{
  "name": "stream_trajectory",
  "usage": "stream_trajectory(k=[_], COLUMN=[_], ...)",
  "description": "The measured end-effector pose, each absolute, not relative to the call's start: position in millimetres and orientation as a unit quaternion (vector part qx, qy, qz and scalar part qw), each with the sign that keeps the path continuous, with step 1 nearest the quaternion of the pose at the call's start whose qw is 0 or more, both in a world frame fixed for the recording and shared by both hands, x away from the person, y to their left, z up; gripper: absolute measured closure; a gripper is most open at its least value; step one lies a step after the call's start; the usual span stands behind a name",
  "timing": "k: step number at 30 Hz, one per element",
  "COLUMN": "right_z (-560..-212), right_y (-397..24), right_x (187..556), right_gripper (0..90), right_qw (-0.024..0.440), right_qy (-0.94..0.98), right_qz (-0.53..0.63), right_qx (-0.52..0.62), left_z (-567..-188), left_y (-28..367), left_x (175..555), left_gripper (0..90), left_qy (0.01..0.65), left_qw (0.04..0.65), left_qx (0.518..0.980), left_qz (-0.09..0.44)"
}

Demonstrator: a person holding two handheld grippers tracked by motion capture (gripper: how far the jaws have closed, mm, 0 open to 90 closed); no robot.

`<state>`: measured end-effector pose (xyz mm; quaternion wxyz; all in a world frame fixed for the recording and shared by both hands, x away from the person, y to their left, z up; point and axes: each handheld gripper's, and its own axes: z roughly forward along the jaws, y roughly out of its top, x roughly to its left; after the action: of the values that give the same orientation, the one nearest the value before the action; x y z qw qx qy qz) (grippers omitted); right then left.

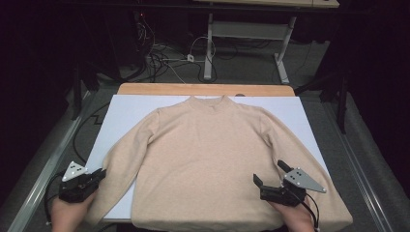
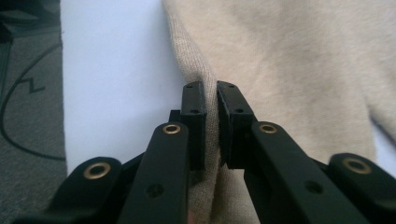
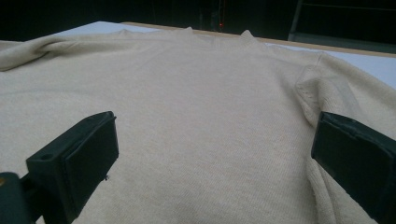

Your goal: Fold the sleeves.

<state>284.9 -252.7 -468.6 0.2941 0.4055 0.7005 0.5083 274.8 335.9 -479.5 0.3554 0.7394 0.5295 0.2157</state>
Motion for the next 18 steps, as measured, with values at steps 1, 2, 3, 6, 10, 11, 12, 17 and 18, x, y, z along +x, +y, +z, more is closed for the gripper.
stream_trajectory(k=[1,2,3,6,10,11,12,17,18], right_z=[-468.5,-468.4,-468.4,-468.4,-468.5,-468.6,-469.0,-469.0,-468.9], right_y=[-253.0,-254.1,-254.1,-256.0,-255.7,-255.1,-254.5,-252.7,-252.3], right_x=[284.7,284.7,284.7,284.6,284.2,284.1,284.2,284.1,283.8], right_gripper=[1.3,1.3,1.3,1.3,1.3,1.3,1.3,1.3,1.3], right_qw=[0.294,0.295,0.295,0.297,0.297,0.295,0.295,0.297,0.297], right_qy=[0.700,0.699,0.699,0.698,0.698,0.699,0.700,0.704,0.704], right_qz=[0.509,0.509,0.509,0.509,0.508,0.508,0.508,0.506,0.506], right_qx=[0.405,0.406,0.406,0.408,0.408,0.408,0.406,0.400,0.400], left_z=[-479.0,-478.5,-478.1,-475.5,-471.9,-470.7,-469.2,-461.5,-458.5], left_y=[335.8,336.2,336.7,335.3,334.7,334.5,333.7,325.2,321.3], left_x=[274.8,274.8,274.8,274.4,273.0,272.4,271.8,269.4,268.5], left_gripper=[80.3,80.3,80.3,80.3,80.2,80.2,80.2,80.2,80.3], left_qy=[0.529,0.529,0.528,0.524,0.521,0.521,0.518,0.503,0.497], left_qw=[0.366,0.380,0.393,0.418,0.444,0.453,0.457,0.475,0.483], left_qx=[0.737,0.733,0.729,0.721,0.708,0.703,0.702,0.699,0.698], left_qz=[0.209,0.198,0.190,0.179,0.173,0.171,0.173,0.178,0.180])
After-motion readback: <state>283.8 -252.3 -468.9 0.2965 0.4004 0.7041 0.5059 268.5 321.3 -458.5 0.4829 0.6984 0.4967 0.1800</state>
